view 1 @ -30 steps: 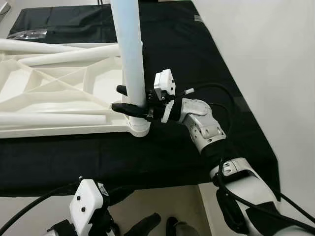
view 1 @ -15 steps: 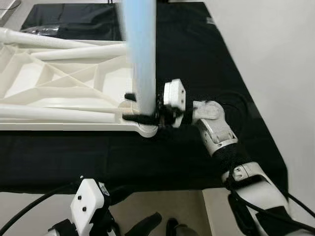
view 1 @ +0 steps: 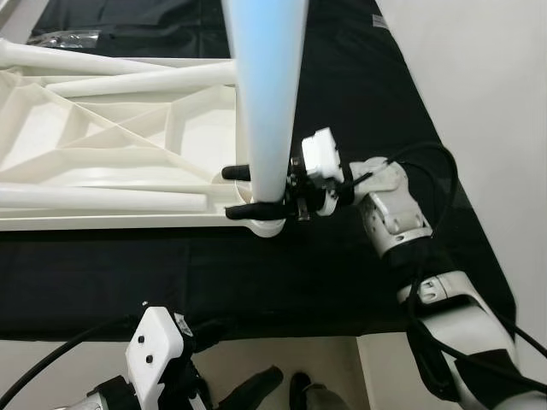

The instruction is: Building children table

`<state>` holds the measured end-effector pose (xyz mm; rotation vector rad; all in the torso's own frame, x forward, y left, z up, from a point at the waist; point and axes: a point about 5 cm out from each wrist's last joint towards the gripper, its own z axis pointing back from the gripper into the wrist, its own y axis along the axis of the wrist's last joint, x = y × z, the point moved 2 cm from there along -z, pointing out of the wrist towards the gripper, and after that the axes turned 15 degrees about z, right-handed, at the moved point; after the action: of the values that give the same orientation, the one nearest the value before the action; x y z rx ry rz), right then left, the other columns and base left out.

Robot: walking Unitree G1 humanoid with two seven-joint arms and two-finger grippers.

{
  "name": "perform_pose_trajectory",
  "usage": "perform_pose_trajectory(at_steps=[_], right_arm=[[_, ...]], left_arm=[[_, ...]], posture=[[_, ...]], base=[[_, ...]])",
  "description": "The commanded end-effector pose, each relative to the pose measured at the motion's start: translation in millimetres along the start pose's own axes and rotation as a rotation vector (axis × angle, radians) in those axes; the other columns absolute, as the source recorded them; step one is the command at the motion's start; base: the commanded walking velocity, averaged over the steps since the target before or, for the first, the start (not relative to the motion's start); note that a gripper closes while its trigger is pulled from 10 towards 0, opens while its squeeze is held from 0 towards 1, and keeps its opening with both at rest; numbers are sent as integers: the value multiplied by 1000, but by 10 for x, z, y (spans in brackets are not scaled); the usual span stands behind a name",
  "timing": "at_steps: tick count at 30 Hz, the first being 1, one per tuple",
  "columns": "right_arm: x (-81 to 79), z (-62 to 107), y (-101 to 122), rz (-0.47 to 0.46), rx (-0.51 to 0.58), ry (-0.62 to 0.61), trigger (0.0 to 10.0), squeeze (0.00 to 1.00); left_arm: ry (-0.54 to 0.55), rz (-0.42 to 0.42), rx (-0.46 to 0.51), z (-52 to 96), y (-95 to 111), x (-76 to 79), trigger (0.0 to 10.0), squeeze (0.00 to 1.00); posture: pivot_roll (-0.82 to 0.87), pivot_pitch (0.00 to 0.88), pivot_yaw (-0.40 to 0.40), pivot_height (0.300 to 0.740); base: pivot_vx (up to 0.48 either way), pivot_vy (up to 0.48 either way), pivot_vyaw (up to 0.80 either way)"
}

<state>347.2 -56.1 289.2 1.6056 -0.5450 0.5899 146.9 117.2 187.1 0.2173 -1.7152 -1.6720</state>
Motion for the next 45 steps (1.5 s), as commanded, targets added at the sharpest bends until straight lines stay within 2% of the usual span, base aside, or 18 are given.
perform_pose_trajectory(at_steps=[1, 8, 10, 12, 13, 14, 20, 21, 24, 25, 29, 32, 35, 37, 39, 40, 41, 45], right_arm=[[-231, 187, -485, -421, -4, -158, 10000, 0], [-152, 202, -489, -526, 58, -234, 10000, 0], [-273, 206, -529, -417, -27, -139, 10000, 0], [-488, 227, -580, -282, -137, 22, 10000, 0], [-488, 227, -580, -282, -137, 22, 10000, 0], [-679, 251, -639, -166, -243, 164, 10000, 0], [-732, 257, -659, -132, -272, 204, 10000, 0], [-765, 250, -665, -88, -293, 230, 10000, 0], [-753, 220, -645, -69, -280, 216, 10000, 0], [-675, 177, -586, -81, -228, 155, 10000, 0], [-579, 136, -513, -111, -159, 82, 10000, 0], [-353, 133, -380, -147, -50, -75, 10000, 0], [-301, 135, -348, -146, -26, -110, 10000, 0], [-234, 132, -335, -23, -99, -136, 10000, 0], [-219, 130, -331, 13, -118, -141, 10000, 0], [-254, 122, -348, 105, -185, -89, 10000, 0], [-254, 122, -348, 105, -185, -89, 10000, 0], [-327, 92, -341, 255, -269, 7, 10000, 0]], left_arm=[[-6, 13, -26, 6, -49, 16, 10000, 0], [0, 9, -26, 8, -52, 3, 10000, 0], [-1, 10, -27, 7, -54, -3, 10000, 0], [-3, 11, -28, 5, -56, -4, 10000, 0], [-3, 11, -28, 5, -56, -4, 10000, 0], [-4, 12, -30, 5, -59, -5, 10000, 0], [-5, 12, -30, 6, -60, -6, 10000, 0], [-5, 12, -31, 5, -62, -5, 10000, 0], [-6, 12, -32, 4, -63, -7, 10000, 0], [-8, 12, -33, 2, -66, -9, 10000, 0], [-9, 13, -34, 0, -69, -11, 10000, 0], [-9, 12, -34, -2, -70, -16, 10000, 0], [-10, 11, -32, -5, -68, -21, 10000, 0], [-9, 10, -31, -6, -64, -27, 10000, 0], [-9, 10, -30, -6, -63, -29, 10000, 0], [-8, 10, -30, -4, -63, -34, 10000, 0], [-8, 10, -30, -4, -63, -34, 10000, 0], [-9, 9, -29, -6, -58, -51, 10000, 0]], posture=[[90, 370, -77, 740], [96, 365, -77, 740], [92, 360, -75, 740], [92, 360, -75, 740], [92, 360, -75, 740], [93, 356, -72, 740], [93, 356, -72, 740], [90, 356, -71, 740], [91, 352, -69, 740], [92, 348, -66, 740], [92, 348, -66, 740], [94, 343, -67, 740], [94, 343, -67, 740], [97, 346, -66, 740], [97, 346, -66, 740], [95, 344, -65, 740], [95, 344, -65, 740], [91, 343, -67, 740]], base=[[0, 0, 0], [0, 0, 0], [0, 0, 0], [0, 0, 0], [0, 0, 0], [0, 0, 0], [0, 0, 0], [0, 0, 0], [0, 0, 0], [0, 0, 0], [0, 0, 0], [0, 0, 0], [0, 0, 0], [0, 0, 0], [0, 0, 0], [0, 0, 0], [0, 0, 0], [0, 0, 0]])
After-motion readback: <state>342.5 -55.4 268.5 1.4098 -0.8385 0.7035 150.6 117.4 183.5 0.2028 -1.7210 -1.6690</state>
